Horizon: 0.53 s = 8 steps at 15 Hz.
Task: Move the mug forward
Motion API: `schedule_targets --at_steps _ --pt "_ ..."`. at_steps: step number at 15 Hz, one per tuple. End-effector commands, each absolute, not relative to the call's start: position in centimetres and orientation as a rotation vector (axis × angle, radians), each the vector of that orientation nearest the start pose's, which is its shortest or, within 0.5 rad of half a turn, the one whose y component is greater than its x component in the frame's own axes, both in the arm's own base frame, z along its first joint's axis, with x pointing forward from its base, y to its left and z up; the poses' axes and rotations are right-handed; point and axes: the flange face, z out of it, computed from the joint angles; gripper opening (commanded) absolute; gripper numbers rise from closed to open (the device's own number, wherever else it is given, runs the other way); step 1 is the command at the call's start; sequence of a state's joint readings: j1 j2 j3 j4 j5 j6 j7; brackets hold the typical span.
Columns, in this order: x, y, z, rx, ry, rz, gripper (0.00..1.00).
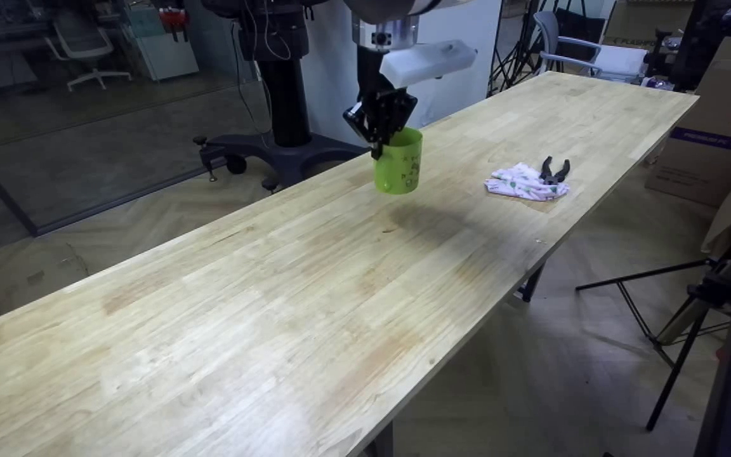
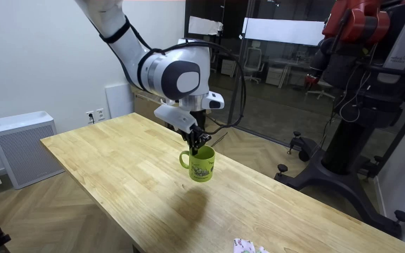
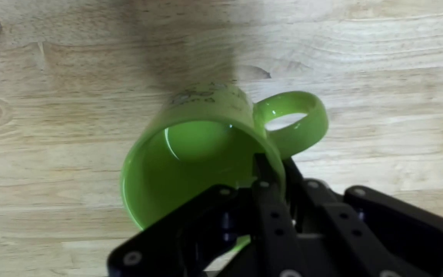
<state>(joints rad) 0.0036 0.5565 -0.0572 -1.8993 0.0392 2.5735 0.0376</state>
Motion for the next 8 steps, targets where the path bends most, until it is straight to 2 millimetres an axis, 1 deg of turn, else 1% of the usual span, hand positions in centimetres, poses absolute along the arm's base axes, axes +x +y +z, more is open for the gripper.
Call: schedule_targets --at_steps 1,4,8 --pt "68.0 -2.1 22.7 -3.077 0.195 -0.150 0.03" --pt "70.0 -1.2 21.5 -3.059 0.253 -0.127 0.03" --pt "72.2 -0.7 18.6 -3.077 0.334 -0.133 0.03"
